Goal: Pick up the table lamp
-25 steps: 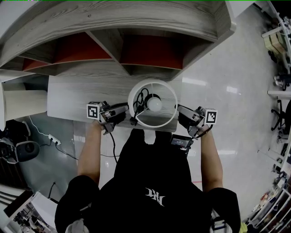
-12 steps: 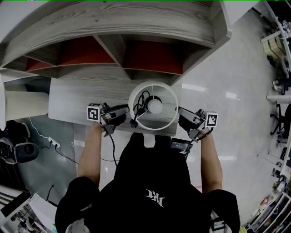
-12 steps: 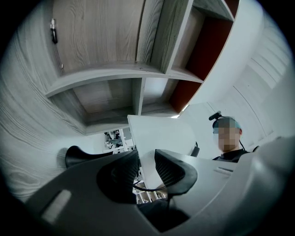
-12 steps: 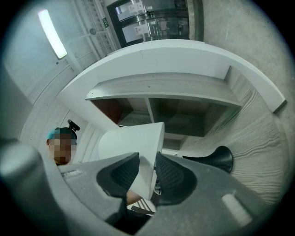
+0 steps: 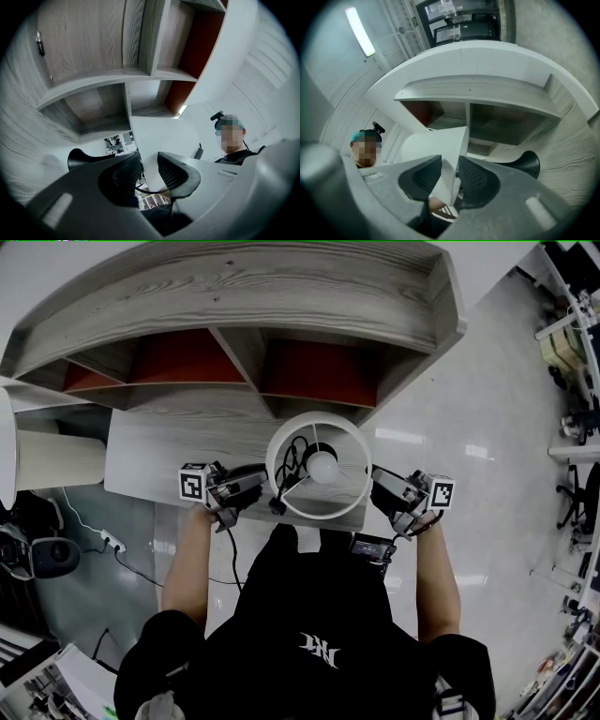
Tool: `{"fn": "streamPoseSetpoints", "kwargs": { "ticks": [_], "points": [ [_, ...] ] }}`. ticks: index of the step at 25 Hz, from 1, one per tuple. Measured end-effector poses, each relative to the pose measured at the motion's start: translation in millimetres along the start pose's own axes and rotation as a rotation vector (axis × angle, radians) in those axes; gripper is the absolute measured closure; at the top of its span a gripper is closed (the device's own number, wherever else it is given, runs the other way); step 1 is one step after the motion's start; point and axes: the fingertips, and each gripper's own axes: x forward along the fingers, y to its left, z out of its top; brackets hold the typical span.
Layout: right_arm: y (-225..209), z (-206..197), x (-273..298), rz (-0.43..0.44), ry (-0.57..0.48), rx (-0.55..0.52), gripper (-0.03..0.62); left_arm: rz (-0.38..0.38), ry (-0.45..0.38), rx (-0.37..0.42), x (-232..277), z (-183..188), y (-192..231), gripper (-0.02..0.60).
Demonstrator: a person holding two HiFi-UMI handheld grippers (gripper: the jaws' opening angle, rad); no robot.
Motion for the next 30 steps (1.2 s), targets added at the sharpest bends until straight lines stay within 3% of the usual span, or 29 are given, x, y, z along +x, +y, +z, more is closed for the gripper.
{"fn": "streamPoseSetpoints", "kwargs": {
  "ticks": [30],
  "points": [
    [109.2,31.9,25.4,0.054,-0.024,-0.202,0.477,-0.039,-0.046,0.192,32.1,42.5,-105.8,0.460]
  ]
}}
